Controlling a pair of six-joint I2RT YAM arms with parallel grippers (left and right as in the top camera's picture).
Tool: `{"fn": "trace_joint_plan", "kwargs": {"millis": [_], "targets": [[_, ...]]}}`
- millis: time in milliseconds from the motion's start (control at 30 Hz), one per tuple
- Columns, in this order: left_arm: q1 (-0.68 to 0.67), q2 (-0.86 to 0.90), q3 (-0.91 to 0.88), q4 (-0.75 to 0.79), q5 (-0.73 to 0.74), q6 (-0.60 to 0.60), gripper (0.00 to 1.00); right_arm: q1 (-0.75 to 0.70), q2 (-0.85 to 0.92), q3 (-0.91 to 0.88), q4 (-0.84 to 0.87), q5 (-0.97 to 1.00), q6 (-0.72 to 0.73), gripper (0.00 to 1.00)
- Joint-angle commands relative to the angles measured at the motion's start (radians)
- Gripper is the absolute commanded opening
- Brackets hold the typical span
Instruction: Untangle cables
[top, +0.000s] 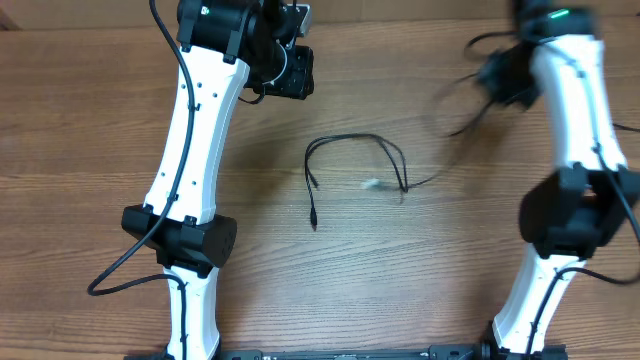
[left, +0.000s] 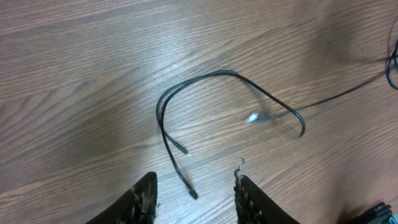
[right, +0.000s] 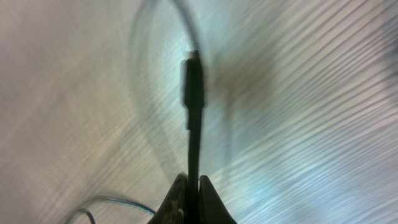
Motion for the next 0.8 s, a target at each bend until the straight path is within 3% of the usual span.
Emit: {"fn": "trace_joint_plan", "kwargs": {"millis": [0,100,367,400,433,467,500,533,600,700,767], "targets": [[0.003,-0.036,0.022,0.005,0.002,0.005,0.41,-0.109,-0.040,0.249,-0.096,0.075,-0.143,0.04],[0.003,-0.036,0.022,0.005,0.002,0.005,0.40,-0.189,-0.040,0.330,-0.150,0.114,-0.145,0.04],[0.003,-0.036,0.022,0.000,0.002,0.005,0.40,-0.347,-0.033,0.330,-0.142,0.169,-0.135,0.04],[0.003,-0.036,0.022,-0.001,0.002,0.005,0.40,-0.363,-0.033,0.330,-0.132,0.179,-0.133,0.12],[0.003,-0.036,0.022,-0.003,0.002,0.005,0.40,-0.381,-0.033,0.330,-0.125,0.177,-0.132,0.36],[0.003,-0.036,0.022,-0.003,0.002,0.005,0.40,-0.398,-0.033,0.330,-0.122,0.161,-0.132,0.70],[0.003,-0.036,0.022,-0.003,0.002,0.005,0.40,-0.408,-0.033,0.330,-0.123,0.133,-0.133,0.90],[0.003,-0.036,0.022,-0.003,0.002,0.005,0.40,-0.418,-0.033,0.330,-0.125,0.080,-0.134,1.00],[0.003,-0.036,0.022,-0.003,0.002,0.005,0.40,-0.426,-0.033,0.330,-0.132,-0.068,-0.182,1.00],[0.003,-0.036,0.022,-0.008,0.001,0.005,0.41,-0.412,-0.033,0.325,-0.168,-0.355,-0.386,1.00],[0.003,-0.036,0.022,-0.013,-0.001,0.005,0.41,-0.385,-0.033,0.322,-0.199,-0.446,-0.456,1.00]]}}
